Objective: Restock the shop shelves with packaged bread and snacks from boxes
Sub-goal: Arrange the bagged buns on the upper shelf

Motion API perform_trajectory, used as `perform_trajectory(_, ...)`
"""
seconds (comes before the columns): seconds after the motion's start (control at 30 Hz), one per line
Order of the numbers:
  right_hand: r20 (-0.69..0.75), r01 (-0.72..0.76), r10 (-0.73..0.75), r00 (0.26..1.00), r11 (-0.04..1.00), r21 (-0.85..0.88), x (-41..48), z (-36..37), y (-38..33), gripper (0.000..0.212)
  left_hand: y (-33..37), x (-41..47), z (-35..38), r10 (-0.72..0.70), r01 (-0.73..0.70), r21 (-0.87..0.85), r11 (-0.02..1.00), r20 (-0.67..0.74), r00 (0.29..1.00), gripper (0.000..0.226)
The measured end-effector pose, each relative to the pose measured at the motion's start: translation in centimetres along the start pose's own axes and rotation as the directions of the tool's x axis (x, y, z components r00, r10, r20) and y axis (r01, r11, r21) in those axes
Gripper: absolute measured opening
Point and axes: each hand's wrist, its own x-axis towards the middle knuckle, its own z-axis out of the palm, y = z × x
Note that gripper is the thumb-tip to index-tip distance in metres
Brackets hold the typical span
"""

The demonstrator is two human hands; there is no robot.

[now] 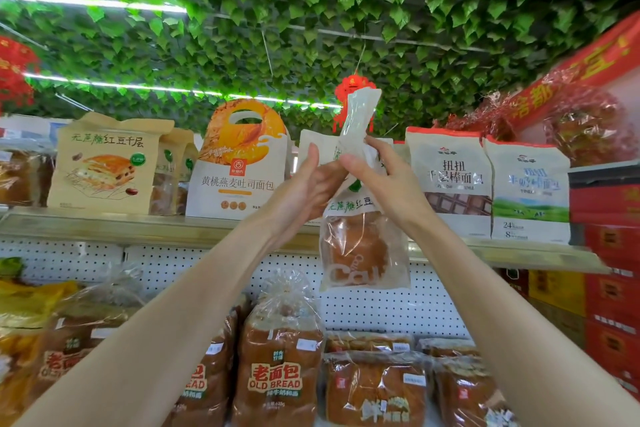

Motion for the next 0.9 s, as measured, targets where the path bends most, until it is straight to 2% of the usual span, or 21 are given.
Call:
perform_trajectory(0.13,-0.039,-0.009,0.009,0.999,1.0,0.003,-0.5,0.0,0.2,0.074,0.1,0.2,0.5,-0.009,0.008,0.024,1.0,0.042,0.999,0.074)
perform_trajectory(0.23,-0.09,0.052,-0.057,0.994,0.997,-0.051,-0.7,0.0,0.8,0.052,0.2,0.5,0.8,-0.016,0.014,0.043,0.999,0.051,0.999,0.08)
perform_trajectory(0.3,-0.151,0.095,-0.102,0.983,0.994,-0.047,-1.0,-0.1,0.6,0.027,0.1,0.8,1.1,-0.012,0.01,0.057,0.998,0.037,0.999,0.075)
perform_trajectory(0.47,-0.396,0.16,-0.146,0.907,0.987,0.001,-1.2,-0.8,1.0,0.034,0.1,1.2,2.0,0.007,-0.003,0.087,0.996,-0.051,0.999,0.061)
perform_trajectory(0.53,-0.451,0.146,-0.108,0.886,0.988,0.051,-1.0,-1.6,1.0,0.03,-0.3,1.4,1.8,0.027,-0.01,0.15,0.989,-0.117,0.993,0.046)
perform_trajectory(0.57,-0.466,0.146,-0.088,0.88,0.985,0.09,-0.9,-2.1,0.9,0.03,-0.4,1.6,1.4,0.038,-0.008,0.183,0.983,-0.158,0.987,0.046)
perform_trajectory(0.7,-0.47,0.179,-0.063,0.88,0.962,0.207,-0.8,-3.9,-0.3,0.035,-1.0,2.3,-0.2,0.07,0.008,0.276,0.961,-0.272,0.96,0.086)
perform_trajectory(0.8,-0.462,0.148,-0.019,0.887,0.958,0.244,-0.8,-4.7,-0.4,0.039,-0.3,2.4,-1.4,0.109,-0.007,0.28,0.96,-0.35,0.93,0.092)
perform_trajectory(0.9,-0.408,0.083,0.047,0.912,0.951,0.296,-0.8,-5.0,-0.1,0.034,0.1,2.3,-3.7,0.055,0.055,0.248,0.967,-0.415,0.908,0.119)
